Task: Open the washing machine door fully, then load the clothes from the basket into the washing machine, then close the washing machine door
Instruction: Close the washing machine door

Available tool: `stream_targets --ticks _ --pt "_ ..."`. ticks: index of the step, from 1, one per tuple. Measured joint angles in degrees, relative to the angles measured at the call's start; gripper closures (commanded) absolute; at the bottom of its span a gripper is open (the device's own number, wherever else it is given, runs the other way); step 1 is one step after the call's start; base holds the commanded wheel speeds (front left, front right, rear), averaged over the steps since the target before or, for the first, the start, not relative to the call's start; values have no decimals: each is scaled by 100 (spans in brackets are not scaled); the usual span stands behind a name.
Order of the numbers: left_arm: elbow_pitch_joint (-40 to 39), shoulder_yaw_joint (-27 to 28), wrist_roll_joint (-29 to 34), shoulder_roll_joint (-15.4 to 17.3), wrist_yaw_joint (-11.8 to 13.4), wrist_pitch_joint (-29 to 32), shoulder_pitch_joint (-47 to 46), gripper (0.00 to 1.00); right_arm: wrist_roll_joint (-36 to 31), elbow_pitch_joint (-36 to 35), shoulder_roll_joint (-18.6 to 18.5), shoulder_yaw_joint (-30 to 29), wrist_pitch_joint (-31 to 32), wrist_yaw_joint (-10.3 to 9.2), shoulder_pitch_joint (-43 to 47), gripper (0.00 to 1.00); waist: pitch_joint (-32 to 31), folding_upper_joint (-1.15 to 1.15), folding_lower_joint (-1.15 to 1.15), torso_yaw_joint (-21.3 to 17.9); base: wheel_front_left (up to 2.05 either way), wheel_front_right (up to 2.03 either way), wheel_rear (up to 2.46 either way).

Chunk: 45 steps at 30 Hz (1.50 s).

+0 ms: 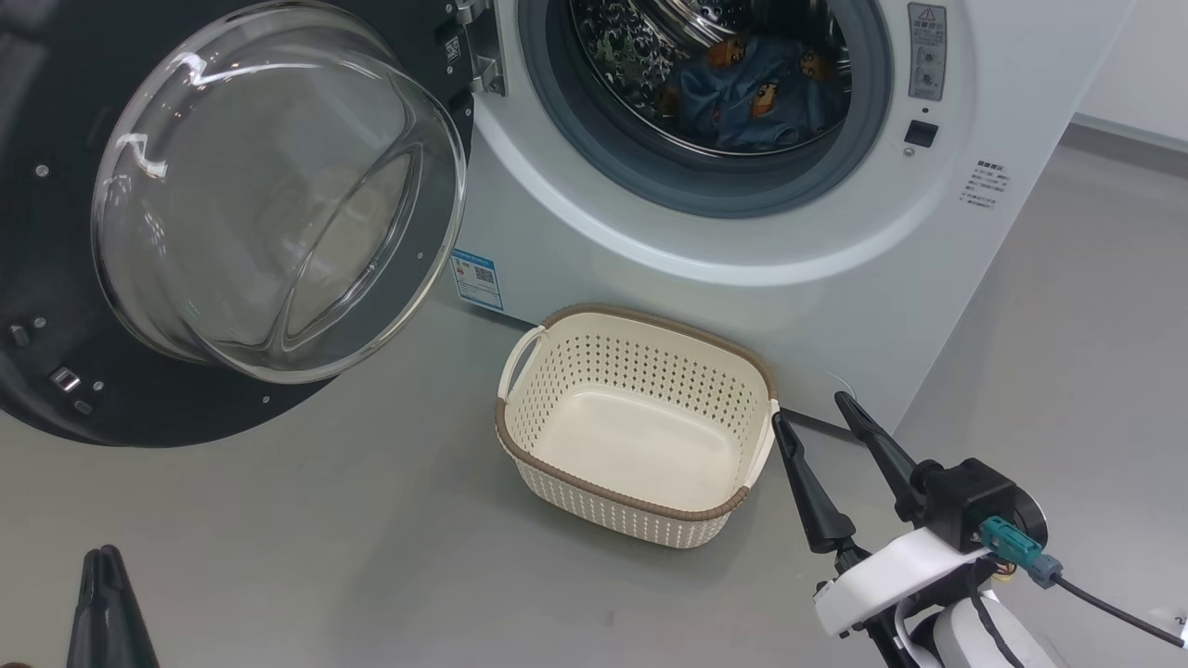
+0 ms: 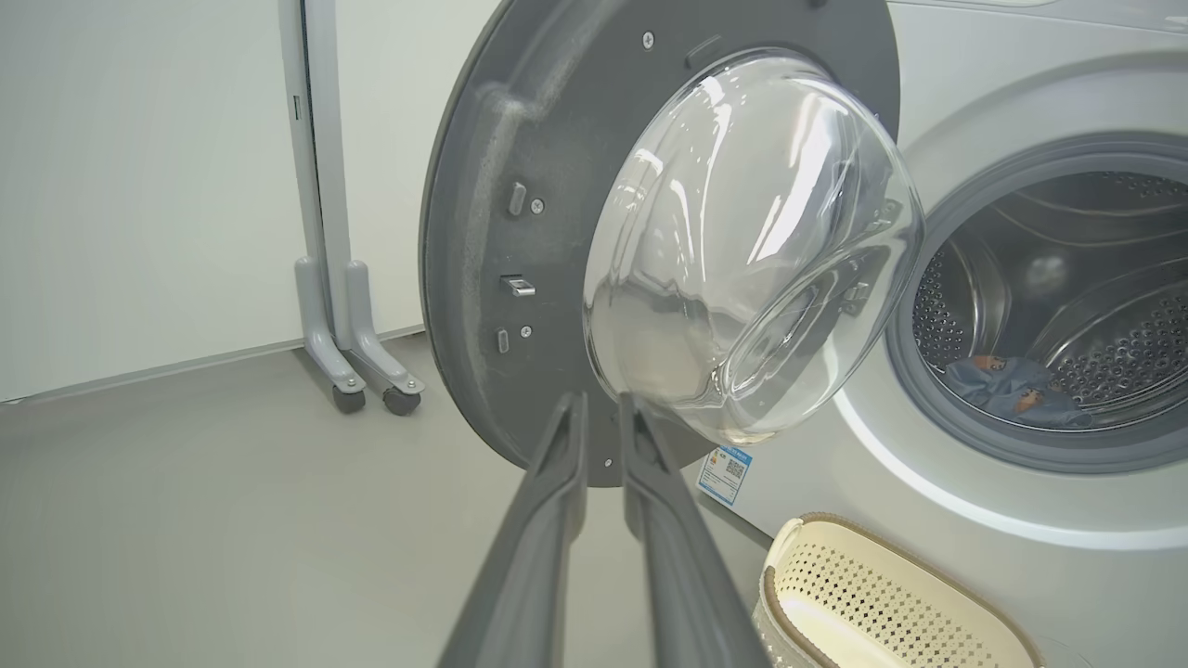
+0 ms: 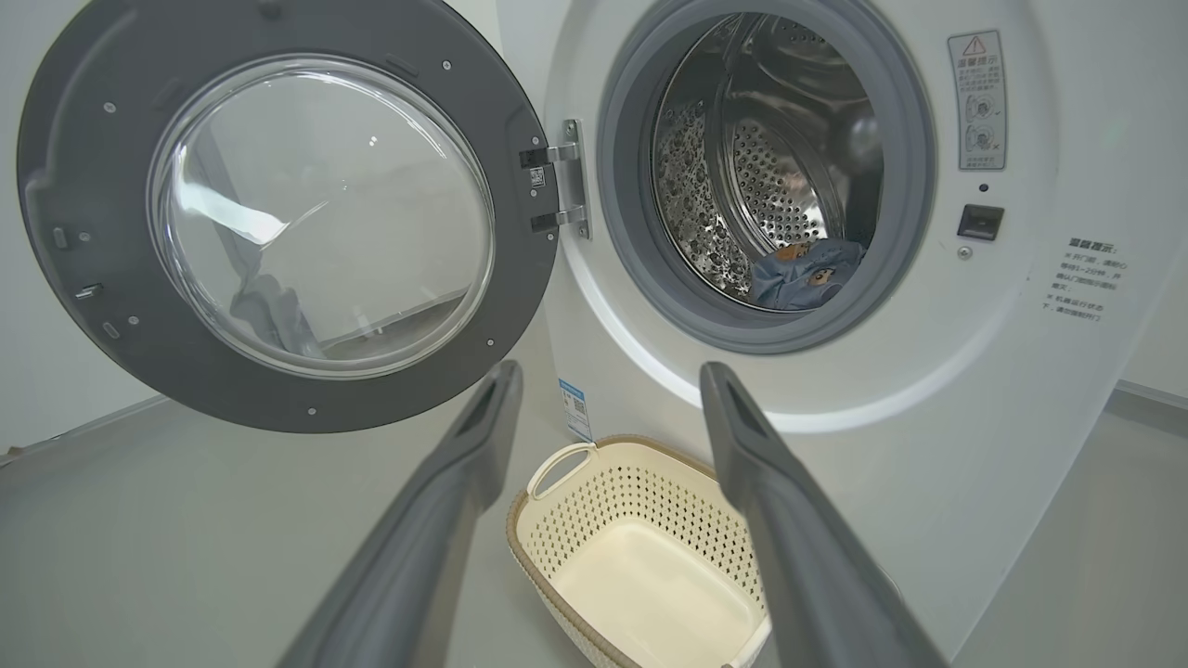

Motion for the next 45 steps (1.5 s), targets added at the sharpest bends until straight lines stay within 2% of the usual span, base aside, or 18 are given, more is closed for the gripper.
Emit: stream_targets --ticks 4,9,15,18,21,24,26,27,32,37,40,45 --pt "-30 122 -277 -1 -10 0 -7 100 15 26 -1 -36 -3 0 0 0 -7 0 0 -12 0 0 0" --pt "-66 651 -800 -20 -246 0 -267 100 34 33 -3 -83 -9 0 1 0 8 0 0 -25 0 0 0" --pt "-64 1144 -1868 -23 -459 12 -1094 100 64 25 -7 -92 -9 -1 1 0 90 0 0 -41 0 0 0" --pt "-30 1407 -2538 70 -466 254 -1589 100 64 20 -27 -99 -9 -1 0 0 127 0 0 -55 0 0 0" --pt "105 1641 -3020 359 -466 588 -2129 100 64 16 -52 -119 -9 -1 0 0 159 0 0 -69 0 0 0" --pt "252 1796 -3240 601 -461 806 -2444 100 64 9 -62 -138 -9 -7 1 0 176 0 0 -80 0 0 0" --pt "553 2017 -3589 887 -357 1112 -2886 100 65 -20 -67 -175 -8 -13 1 0 210 0 0 -98 0 0 0" --pt "553 2017 -3589 887 -357 1112 -2886 100 65 -20 -67 -175 -8 -13 1 0 210 0 0 -98 0 0 0" --pt "1213 2366 -4230 1061 -53 1541 -3410 100 66 -87 -85 -223 -5 -66 4 0 276 0 0 -132 0 0 0" --pt "1728 2849 -4645 1359 244 1859 -3532 100 63 -159 -114 -159 59 -65 3 0 355 0 0 -249 0 0 0" --pt "1926 3088 -4898 1452 346 1960 -3630 100 62 -223 -156 -149 123 -65 2 0 419 0 0 -342 0 0 0" --pt "2120 3178 -5152 1578 397 2219 -3950 100 27 -358 -283 -175 220 -66 1 0 583 0 0 -465 0 0 0"
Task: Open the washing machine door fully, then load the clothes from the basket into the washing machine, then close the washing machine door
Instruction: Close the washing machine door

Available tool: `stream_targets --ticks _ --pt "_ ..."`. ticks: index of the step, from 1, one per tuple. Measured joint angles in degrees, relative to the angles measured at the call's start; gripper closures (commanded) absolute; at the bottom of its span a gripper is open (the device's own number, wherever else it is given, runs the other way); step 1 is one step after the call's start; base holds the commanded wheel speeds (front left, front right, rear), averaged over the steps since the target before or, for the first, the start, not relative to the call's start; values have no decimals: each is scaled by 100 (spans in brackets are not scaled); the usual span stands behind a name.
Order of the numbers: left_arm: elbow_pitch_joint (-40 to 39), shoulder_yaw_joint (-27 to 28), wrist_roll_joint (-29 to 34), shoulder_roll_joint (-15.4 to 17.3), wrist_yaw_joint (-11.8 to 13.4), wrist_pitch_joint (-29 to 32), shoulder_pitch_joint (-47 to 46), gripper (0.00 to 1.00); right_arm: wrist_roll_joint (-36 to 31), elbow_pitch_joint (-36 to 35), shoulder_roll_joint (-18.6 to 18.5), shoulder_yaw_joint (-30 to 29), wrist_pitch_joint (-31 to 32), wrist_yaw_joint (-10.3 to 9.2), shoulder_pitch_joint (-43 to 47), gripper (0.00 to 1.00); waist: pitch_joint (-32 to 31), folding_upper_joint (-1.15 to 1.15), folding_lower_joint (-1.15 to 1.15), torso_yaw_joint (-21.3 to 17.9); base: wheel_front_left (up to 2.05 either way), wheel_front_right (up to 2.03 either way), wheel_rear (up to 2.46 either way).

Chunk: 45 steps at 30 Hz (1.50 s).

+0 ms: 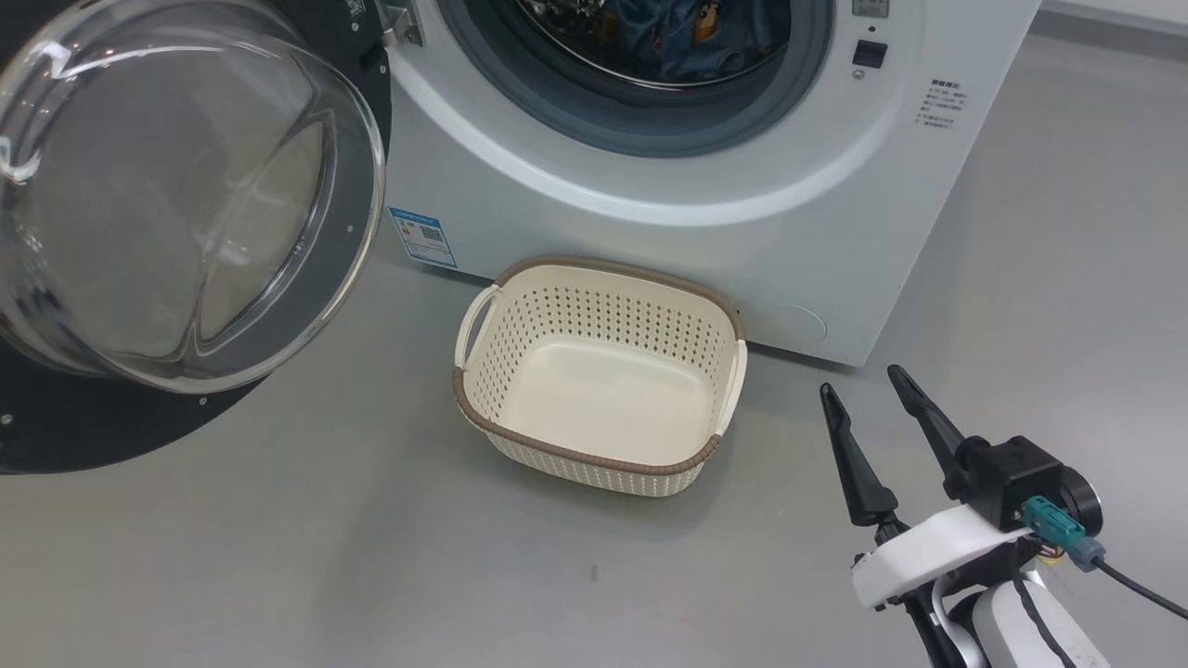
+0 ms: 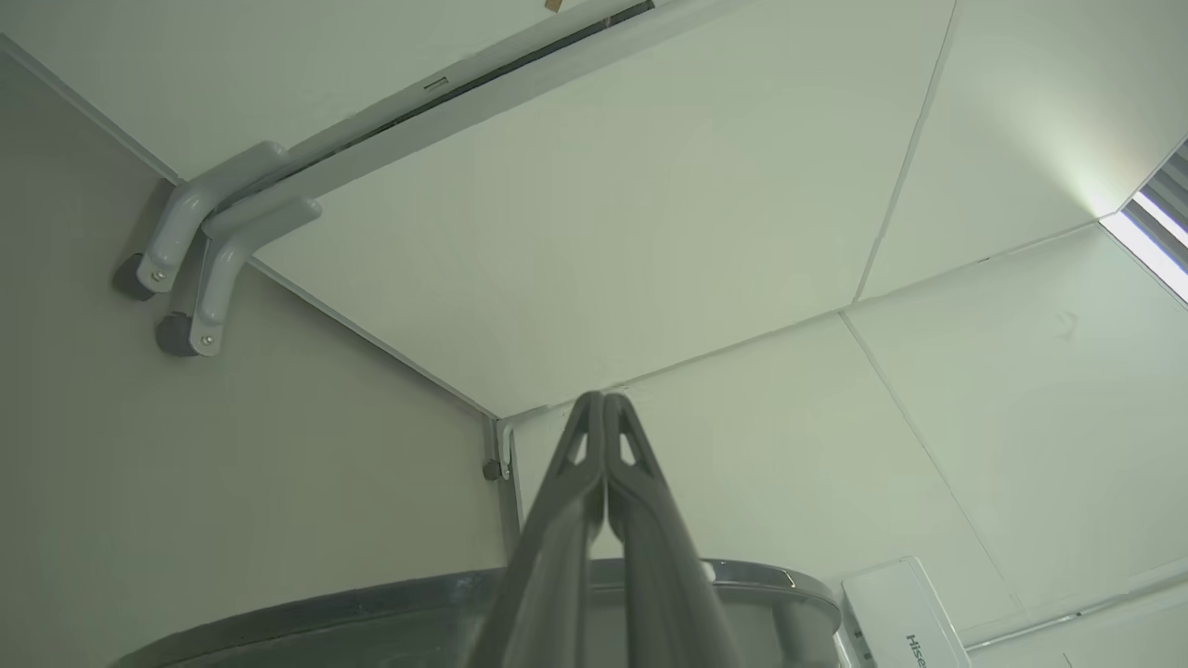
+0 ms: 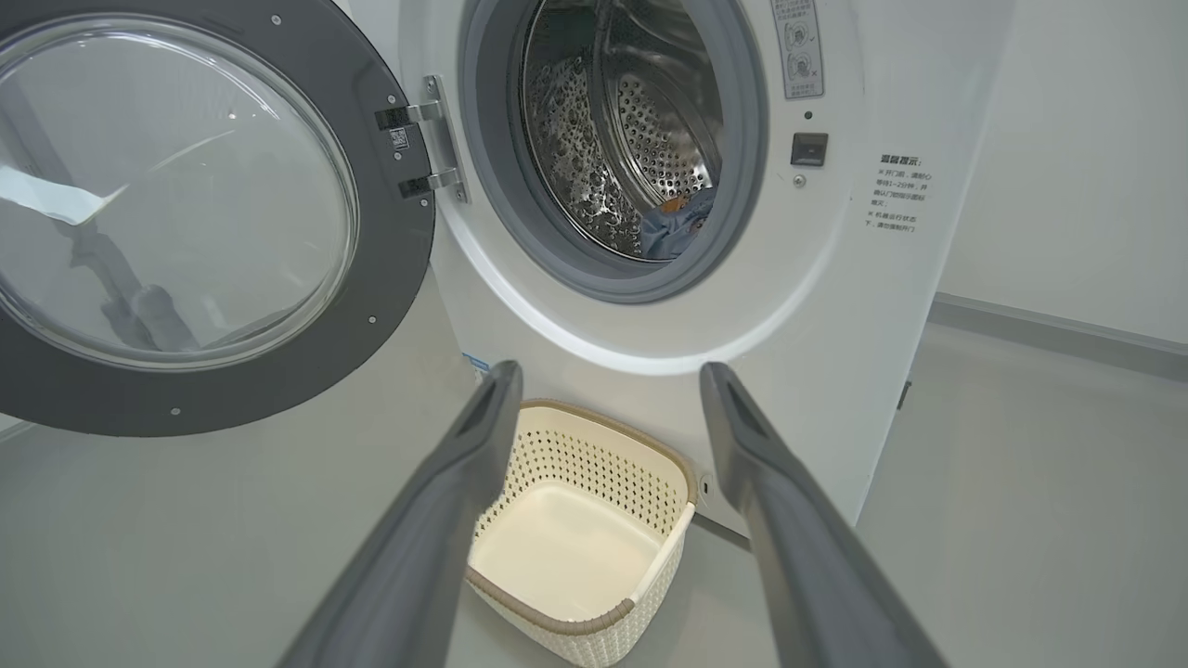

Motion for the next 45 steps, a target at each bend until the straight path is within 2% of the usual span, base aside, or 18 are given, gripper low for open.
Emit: stream_targets --ticks 9,27,45 --pt "389 245 -215 205 10 132 -227 100 -36 -231 -159 -40 186 -2 -16 0 364 0 0 -164 0 0 0" --pt "982 282 -312 223 -53 48 -703 100 -64 -553 -343 -101 396 -42 -135 0 962 0 0 -316 0 0 0" --pt "1495 252 -409 198 -200 -7 -870 100 -63 -705 -466 -188 538 -46 -141 0 1112 0 0 -368 0 0 0"
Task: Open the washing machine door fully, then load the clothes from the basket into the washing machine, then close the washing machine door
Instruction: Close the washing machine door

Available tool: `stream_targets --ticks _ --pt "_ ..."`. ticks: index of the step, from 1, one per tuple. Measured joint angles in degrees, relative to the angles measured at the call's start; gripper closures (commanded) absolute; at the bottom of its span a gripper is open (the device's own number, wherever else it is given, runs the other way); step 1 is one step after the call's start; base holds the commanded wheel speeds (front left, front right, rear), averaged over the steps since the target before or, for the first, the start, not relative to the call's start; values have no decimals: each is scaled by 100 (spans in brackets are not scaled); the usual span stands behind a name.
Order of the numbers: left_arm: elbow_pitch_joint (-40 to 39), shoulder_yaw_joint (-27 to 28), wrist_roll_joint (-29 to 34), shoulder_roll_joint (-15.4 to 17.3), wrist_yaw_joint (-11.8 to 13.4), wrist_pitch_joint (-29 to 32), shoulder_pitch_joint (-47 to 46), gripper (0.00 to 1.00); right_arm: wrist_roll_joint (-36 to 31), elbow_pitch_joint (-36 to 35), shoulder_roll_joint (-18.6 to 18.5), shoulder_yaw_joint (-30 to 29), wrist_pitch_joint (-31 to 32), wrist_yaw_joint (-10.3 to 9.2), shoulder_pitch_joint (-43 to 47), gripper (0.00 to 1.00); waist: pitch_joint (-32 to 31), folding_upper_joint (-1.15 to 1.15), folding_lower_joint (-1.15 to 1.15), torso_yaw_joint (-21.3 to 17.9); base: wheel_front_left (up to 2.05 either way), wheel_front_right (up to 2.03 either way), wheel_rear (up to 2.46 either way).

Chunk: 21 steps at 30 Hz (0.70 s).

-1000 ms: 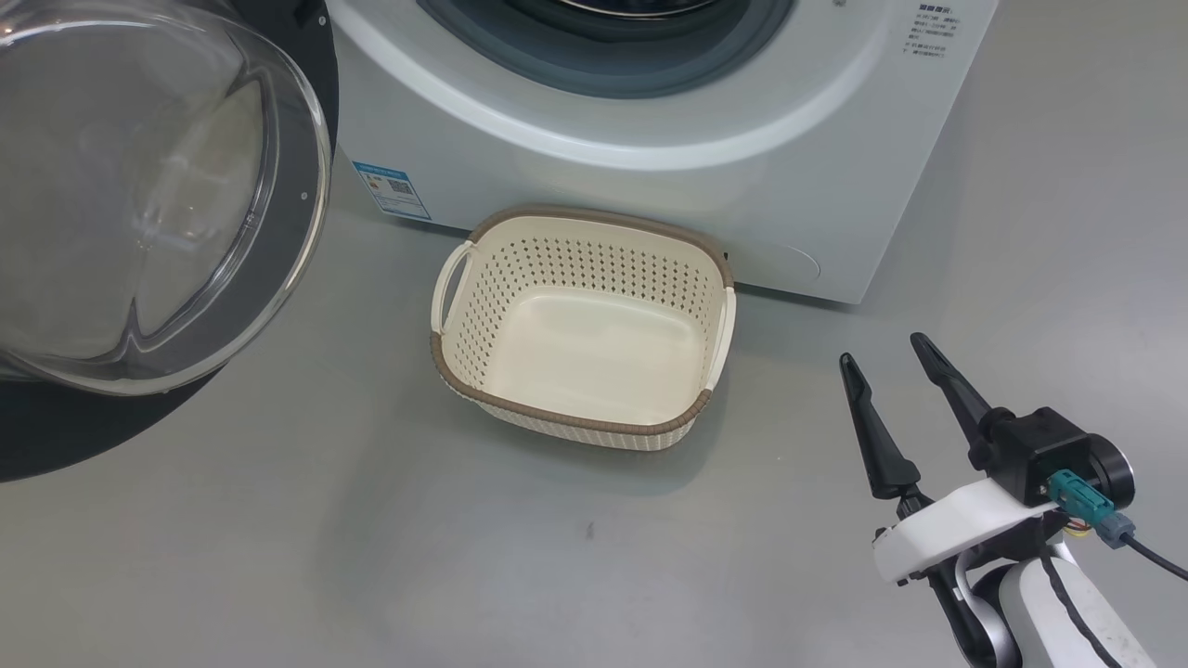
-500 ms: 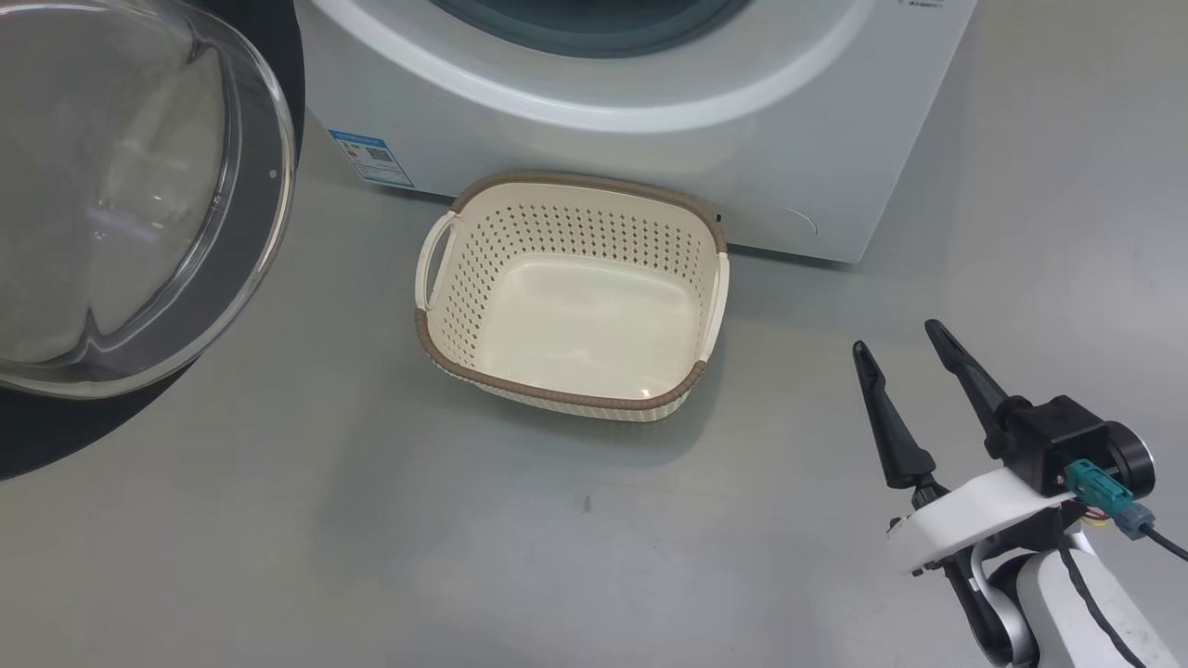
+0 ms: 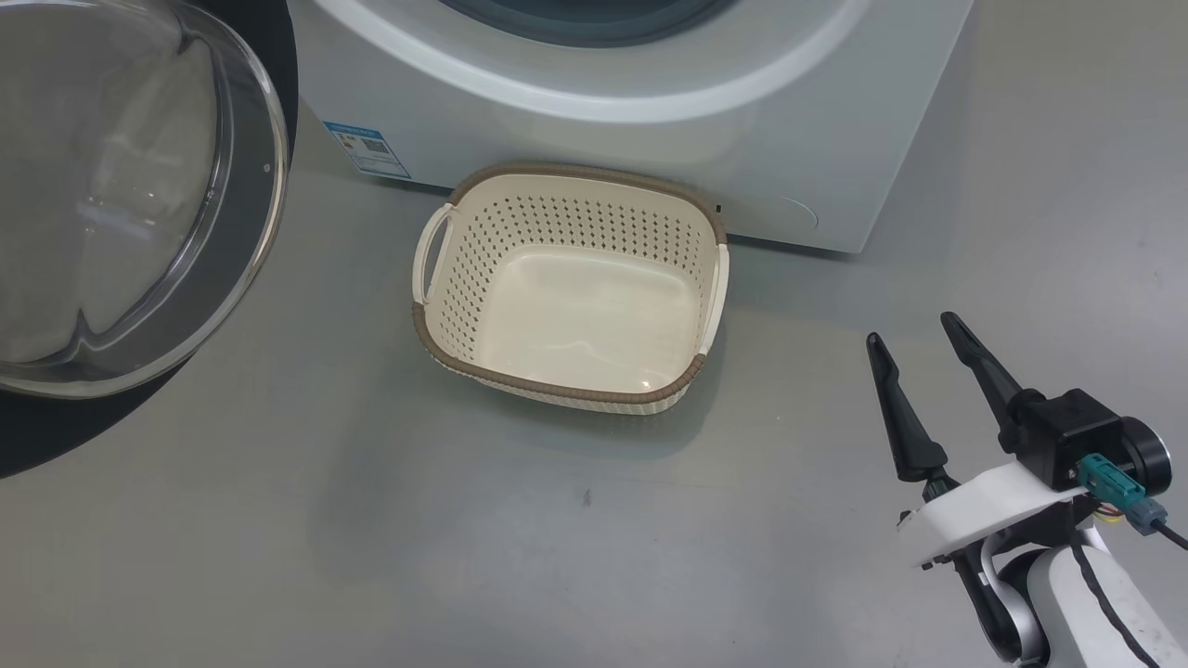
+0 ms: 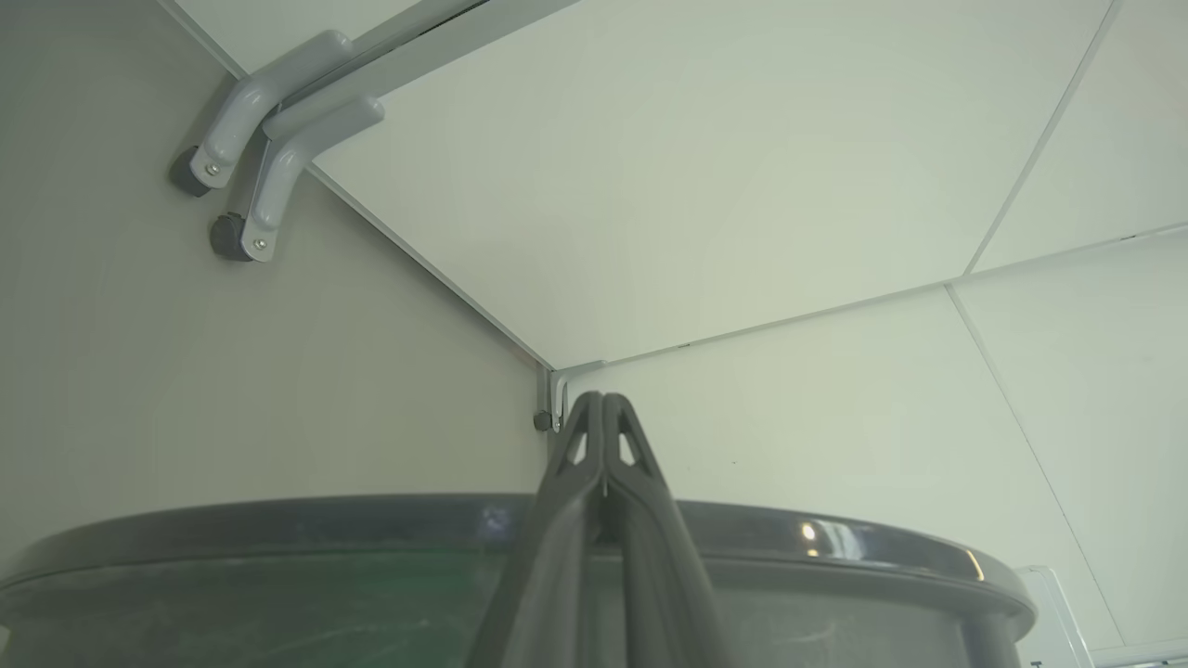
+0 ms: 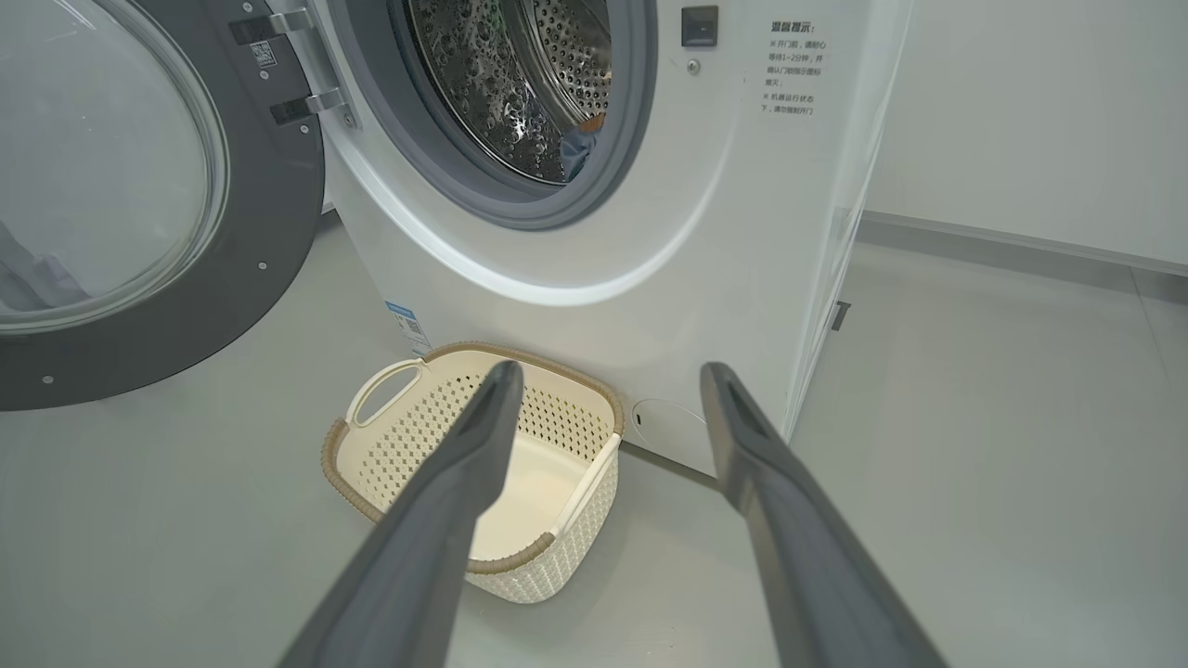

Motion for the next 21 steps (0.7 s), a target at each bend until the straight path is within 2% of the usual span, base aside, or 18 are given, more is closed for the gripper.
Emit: stream_targets --ticks 6,21 --pt "82 -31 -52 29 -56 108 -36 100 1 -30 -22 -9 11 -1 1 0 8 0 0 0 0 0 0" --pt "232 -328 -101 364 -97 1072 10 100 51 -63 -30 -24 124 -4 7 0 15 0 0 61 0 0 0"
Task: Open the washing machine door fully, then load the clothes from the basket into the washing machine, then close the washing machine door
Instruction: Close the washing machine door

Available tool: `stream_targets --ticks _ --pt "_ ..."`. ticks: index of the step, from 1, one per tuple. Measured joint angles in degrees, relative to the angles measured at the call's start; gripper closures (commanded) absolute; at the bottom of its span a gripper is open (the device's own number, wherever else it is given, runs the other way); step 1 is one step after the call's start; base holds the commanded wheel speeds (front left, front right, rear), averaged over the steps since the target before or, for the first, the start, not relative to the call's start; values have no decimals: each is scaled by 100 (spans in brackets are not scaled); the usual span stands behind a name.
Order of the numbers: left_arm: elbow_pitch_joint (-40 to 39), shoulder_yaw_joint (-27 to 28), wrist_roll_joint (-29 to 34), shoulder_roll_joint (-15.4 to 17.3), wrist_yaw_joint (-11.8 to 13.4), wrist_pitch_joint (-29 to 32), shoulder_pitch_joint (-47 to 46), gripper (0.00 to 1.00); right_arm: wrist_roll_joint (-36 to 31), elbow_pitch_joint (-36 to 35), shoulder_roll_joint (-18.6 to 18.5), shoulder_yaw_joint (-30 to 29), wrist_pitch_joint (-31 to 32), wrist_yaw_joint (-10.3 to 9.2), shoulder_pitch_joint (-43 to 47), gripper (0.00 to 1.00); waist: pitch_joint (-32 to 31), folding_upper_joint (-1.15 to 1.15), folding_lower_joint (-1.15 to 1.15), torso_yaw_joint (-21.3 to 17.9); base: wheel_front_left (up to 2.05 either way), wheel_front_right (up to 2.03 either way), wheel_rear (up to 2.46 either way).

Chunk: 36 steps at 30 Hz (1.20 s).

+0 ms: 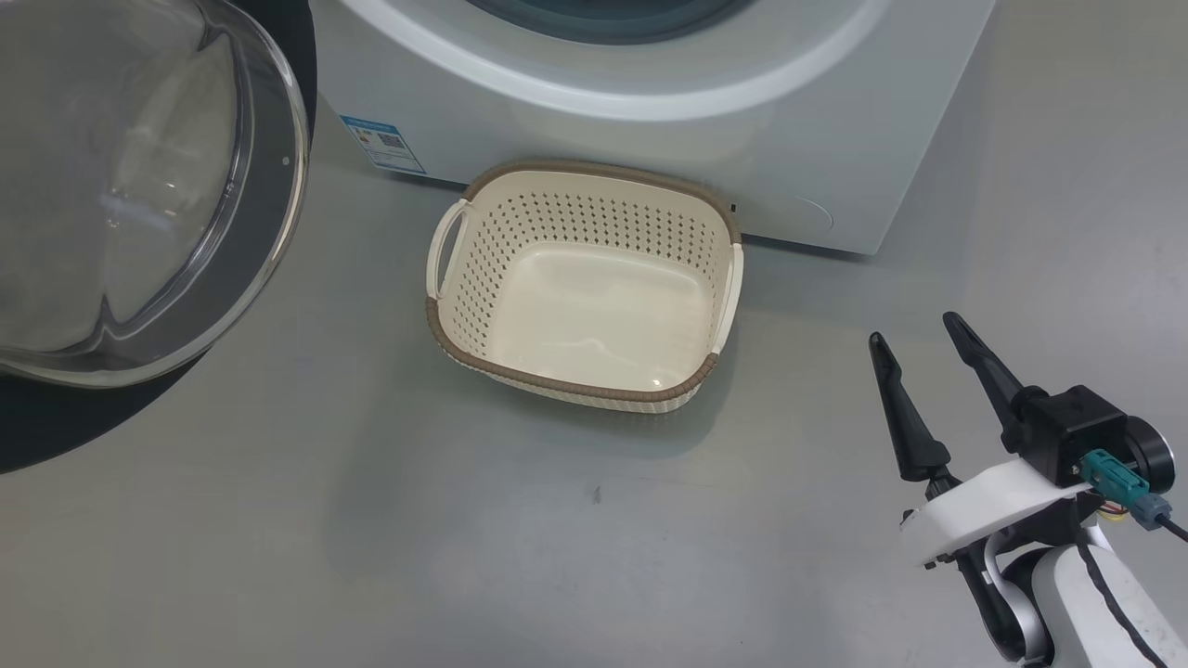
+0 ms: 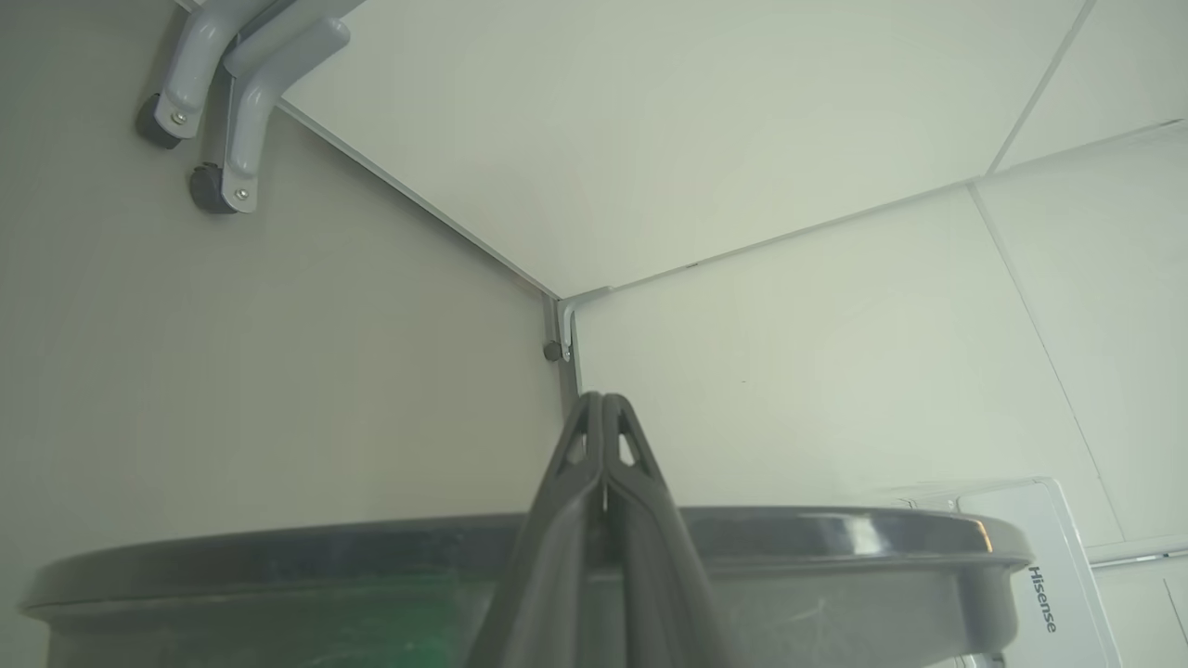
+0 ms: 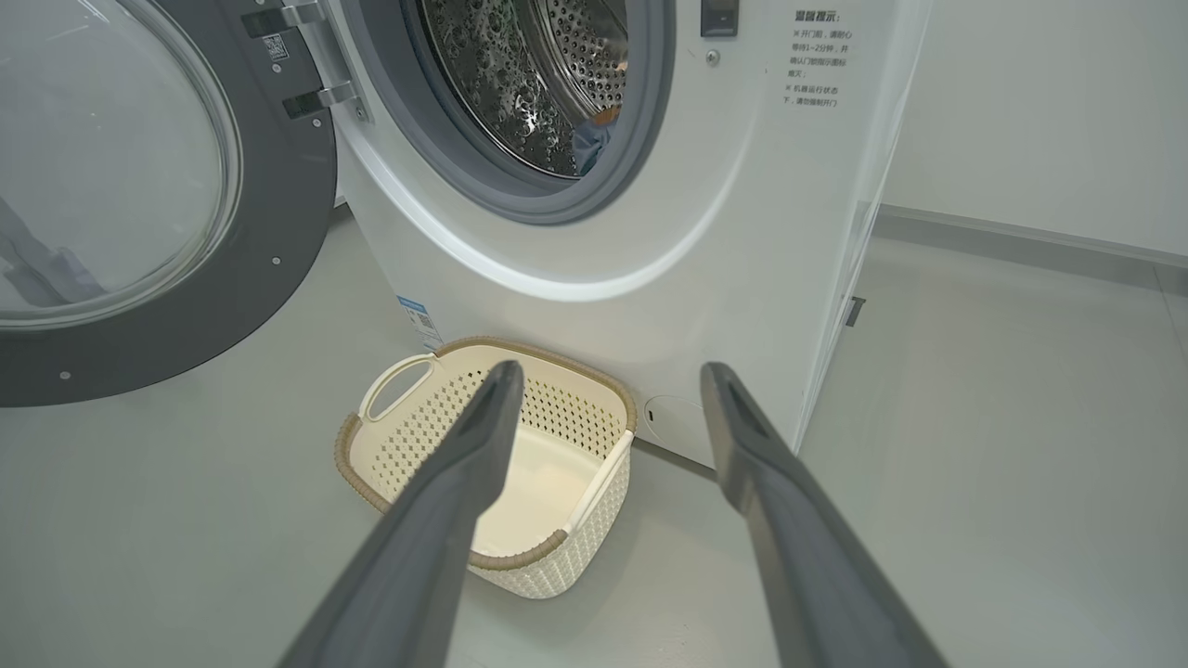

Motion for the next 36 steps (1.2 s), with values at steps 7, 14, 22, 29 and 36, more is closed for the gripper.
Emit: stream_targets --ticks 7,14,22,29,36 --pt "5 -205 10 210 -4 434 126 100 7 -30 -24 2 53 0 12 0 10 0 0 26 0 0 0" --pt "11 -297 7 237 -40 761 176 100 59 -42 -37 -9 77 1 33 0 16 0 0 78 0 0 0" --pt "30 -401 -49 203 -89 1061 184 100 110 -40 -57 -12 82 8 38 0 -47 0 0 187 0 0 0" --pt "58 -444 -131 201 -107 1419 282 100 212 -15 -33 62 82 10 54 0 -169 0 0 234 0 0 0" --pt "59 -492 -345 213 -114 1849 385 100 269 20 1 111 81 15 79 0 -260 0 0 226 0 0 0"
